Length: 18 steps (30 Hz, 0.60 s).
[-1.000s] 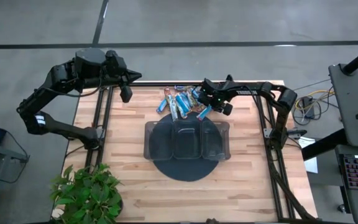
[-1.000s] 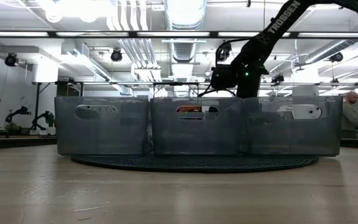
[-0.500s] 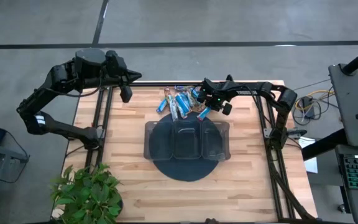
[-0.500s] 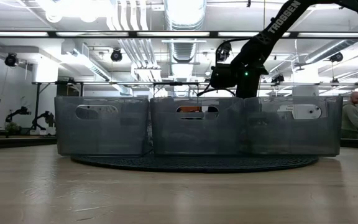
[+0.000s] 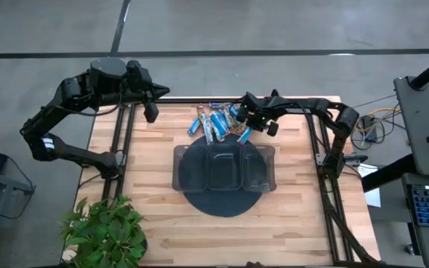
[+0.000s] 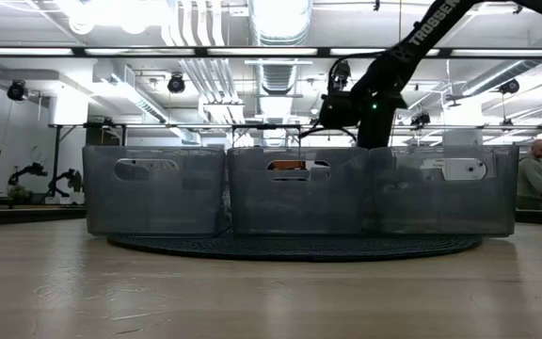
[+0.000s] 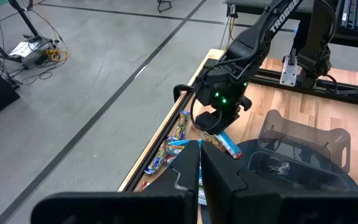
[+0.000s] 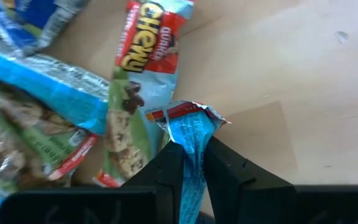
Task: Pick and place Granola Bars by type
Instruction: Put the red granola bar into the left black bin
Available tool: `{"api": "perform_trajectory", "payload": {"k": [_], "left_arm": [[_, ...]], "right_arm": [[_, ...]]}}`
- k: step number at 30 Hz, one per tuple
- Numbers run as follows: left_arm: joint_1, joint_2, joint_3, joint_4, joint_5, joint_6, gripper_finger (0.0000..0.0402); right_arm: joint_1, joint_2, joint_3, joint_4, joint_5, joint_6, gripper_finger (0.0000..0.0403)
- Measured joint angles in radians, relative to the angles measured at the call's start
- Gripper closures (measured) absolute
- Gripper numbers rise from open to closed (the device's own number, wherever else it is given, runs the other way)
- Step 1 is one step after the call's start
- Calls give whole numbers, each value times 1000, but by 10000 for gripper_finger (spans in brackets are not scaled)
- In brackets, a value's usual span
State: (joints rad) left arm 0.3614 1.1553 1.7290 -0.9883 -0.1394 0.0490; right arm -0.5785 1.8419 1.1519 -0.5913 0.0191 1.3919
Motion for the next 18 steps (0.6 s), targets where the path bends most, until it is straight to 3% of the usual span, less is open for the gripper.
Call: {"api": "perform_trajectory", "payload": {"k": [18], "left_arm": [[0, 0, 0, 0, 0, 0, 402]], "right_arm": [[10, -232, 1, 22, 36, -128, 362]]}}
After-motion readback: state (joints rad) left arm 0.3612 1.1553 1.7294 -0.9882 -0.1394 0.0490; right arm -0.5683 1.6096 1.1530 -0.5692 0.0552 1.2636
